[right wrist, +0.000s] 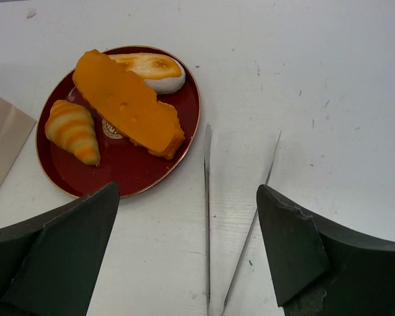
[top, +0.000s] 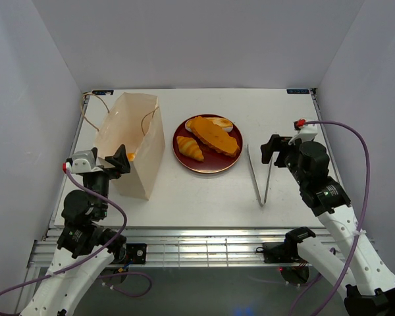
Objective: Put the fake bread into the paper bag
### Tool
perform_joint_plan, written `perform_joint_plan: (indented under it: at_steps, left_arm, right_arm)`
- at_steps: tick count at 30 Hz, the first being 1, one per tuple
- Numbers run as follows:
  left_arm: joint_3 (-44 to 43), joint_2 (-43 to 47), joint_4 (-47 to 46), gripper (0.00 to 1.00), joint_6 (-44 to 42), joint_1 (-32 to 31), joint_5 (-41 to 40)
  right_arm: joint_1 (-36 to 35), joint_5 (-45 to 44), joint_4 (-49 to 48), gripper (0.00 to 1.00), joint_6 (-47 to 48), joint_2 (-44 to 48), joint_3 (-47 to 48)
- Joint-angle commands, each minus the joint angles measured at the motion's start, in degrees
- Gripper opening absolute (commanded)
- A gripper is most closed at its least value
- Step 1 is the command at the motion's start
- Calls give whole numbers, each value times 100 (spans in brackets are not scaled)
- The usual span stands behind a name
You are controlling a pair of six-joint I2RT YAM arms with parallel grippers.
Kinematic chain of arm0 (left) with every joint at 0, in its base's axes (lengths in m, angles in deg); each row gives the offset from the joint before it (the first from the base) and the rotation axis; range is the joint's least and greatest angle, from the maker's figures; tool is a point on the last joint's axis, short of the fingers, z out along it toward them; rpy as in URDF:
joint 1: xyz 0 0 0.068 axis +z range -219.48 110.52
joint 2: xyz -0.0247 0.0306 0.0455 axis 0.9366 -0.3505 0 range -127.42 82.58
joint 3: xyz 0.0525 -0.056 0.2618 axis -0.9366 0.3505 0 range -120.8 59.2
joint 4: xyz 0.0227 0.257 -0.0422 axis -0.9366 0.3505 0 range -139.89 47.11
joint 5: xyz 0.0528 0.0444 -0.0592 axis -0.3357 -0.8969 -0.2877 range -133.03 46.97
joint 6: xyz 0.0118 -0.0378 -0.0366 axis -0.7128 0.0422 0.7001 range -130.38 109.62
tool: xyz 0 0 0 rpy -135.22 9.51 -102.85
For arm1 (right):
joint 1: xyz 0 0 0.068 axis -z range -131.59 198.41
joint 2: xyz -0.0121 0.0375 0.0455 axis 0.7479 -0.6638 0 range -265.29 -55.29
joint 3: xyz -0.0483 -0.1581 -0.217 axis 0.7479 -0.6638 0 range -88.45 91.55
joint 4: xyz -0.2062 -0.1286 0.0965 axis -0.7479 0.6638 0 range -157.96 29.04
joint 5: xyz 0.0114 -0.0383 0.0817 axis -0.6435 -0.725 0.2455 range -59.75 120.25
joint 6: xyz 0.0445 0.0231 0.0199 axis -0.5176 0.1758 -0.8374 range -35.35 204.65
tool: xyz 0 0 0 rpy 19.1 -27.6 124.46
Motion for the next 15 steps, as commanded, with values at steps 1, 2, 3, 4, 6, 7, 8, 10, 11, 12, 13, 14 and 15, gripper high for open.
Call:
perform_joint_plan:
  at_steps: [1, 2, 3, 4, 6, 7, 8, 10, 11, 12, 13, 14, 15]
  left_arm:
    - [19, -67, 34, 98, -39, -22, -3]
    - [19, -93, 51, 98, -39, -22, -3]
    - [10, -120, 60, 98, -39, -22, 6]
    - [-8, -137, 69, 98, -30, -22, 6]
    - [-8, -146, 78, 98, -30, -22, 6]
    - [-8, -155, 78, 98, -30, -22, 15]
    - [-8, -155, 69, 98, -30, -22, 15]
    - [-8, -155, 69, 98, -30, -22, 15]
    - [-8, -155, 78, 98, -30, -22, 24]
    - [-8, -155, 69, 98, -30, -22, 15]
    - [-8, -155, 69, 98, -30, -22, 24]
    - [-16, -181, 60, 98, -21, -22, 50]
    - [-34, -199, 86, 98, -12, -22, 68]
  right_arm:
    - [-8, -209, -145, 90, 5, 98, -82]
    - [-8, -209, -163, 90, 5, 115, -108]
    - [-8, -175, -215, 90, 5, 133, -117]
    - [-8, -174, -233, 90, 5, 150, -135]
    - [-17, -174, -259, 90, 5, 159, -144]
    - [-8, -183, -268, 90, 5, 159, -152]
    - [-8, -174, -268, 90, 5, 159, -144]
    - [-8, -139, -321, 90, 14, 142, -161]
    - [-8, -130, -321, 90, 14, 133, -179]
    - [-8, -17, -330, 90, 49, 124, -187]
    - [-8, -16, -330, 90, 58, 89, -196]
    - [-8, -16, -304, 90, 49, 54, -144]
    - [-8, -77, -277, 90, 40, 36, -135]
